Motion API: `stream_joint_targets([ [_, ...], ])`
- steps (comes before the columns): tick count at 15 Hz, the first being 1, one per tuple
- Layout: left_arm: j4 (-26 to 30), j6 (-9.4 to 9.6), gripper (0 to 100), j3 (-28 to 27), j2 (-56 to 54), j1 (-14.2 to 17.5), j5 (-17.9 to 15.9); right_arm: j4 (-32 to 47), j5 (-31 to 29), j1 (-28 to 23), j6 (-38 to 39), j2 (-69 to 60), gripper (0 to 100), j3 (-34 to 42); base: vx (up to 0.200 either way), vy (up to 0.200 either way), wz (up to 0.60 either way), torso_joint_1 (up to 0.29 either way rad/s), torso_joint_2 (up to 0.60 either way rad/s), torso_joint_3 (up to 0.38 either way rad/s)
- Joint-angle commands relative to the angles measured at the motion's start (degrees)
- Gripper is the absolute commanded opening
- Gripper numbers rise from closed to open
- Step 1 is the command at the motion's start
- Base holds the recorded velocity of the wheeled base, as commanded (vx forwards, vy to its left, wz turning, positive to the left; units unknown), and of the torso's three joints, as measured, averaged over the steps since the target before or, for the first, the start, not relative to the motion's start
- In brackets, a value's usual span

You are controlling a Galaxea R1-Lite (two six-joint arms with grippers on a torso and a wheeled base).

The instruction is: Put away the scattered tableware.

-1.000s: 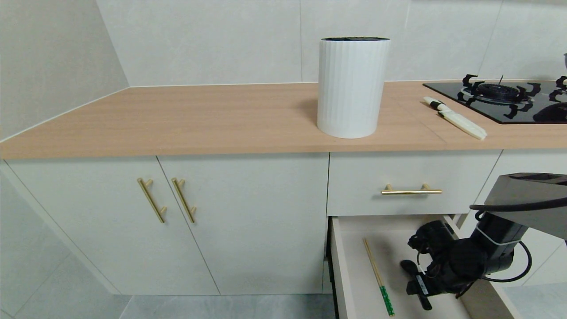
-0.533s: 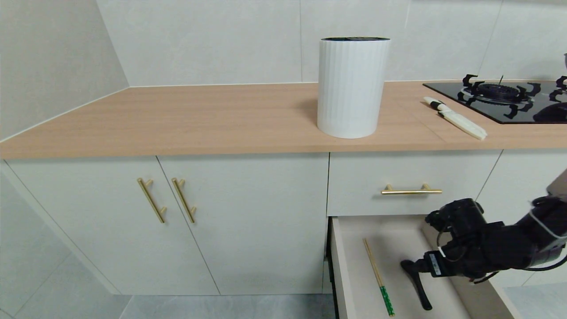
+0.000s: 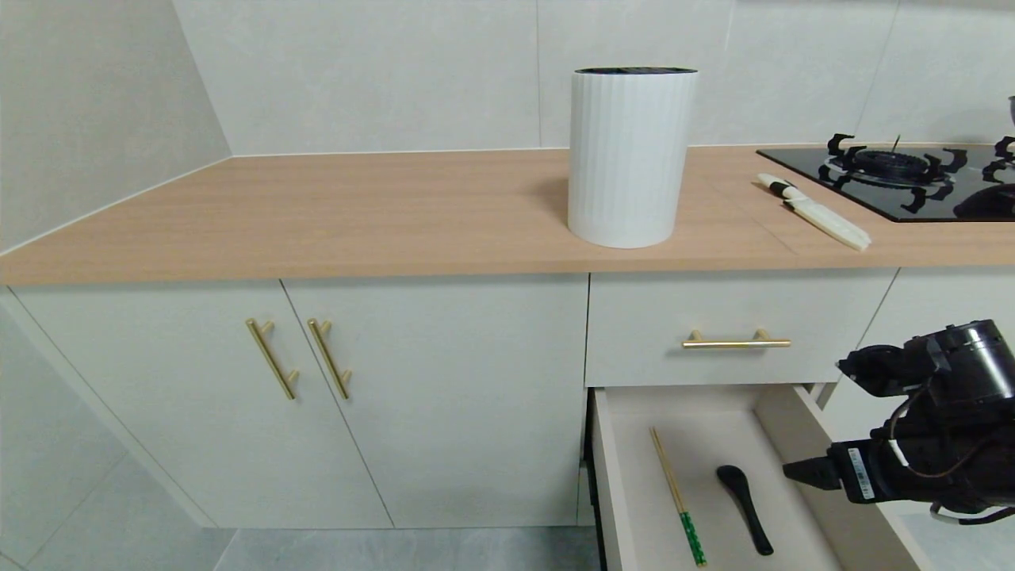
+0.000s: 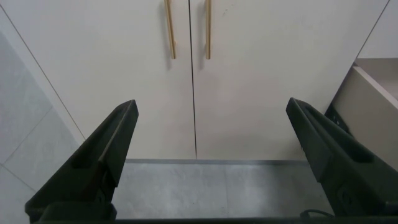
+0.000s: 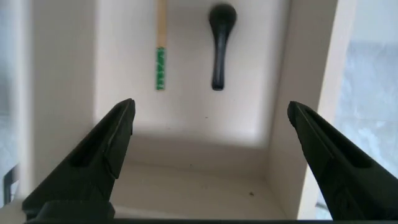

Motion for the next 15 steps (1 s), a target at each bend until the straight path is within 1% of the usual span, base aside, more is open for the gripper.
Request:
stream_joint_targets([
  [1, -0.01, 0.00, 100, 0.00, 0.02, 0.05, 0.01, 0.09, -0.02, 0.94, -0.07, -3.84, 100, -0.07, 0.000, 0.000, 0.00, 0.000, 0.00, 0.000],
  [4, -0.01, 0.00, 100, 0.00, 0.02, 0.05, 0.01, 0.09, -0.11, 1.03, -0.07, -3.84, 100, 0.10, 0.000, 0.000, 0.00, 0.000, 0.00, 0.000],
  [15, -0.01, -0.09, 100, 0.00, 0.02, 0.05, 0.01, 0.27, -0.20, 2.35, -0.16, -3.49, 100, 0.54, -0.200, 0.000, 0.00, 0.002, 0.00, 0.008],
])
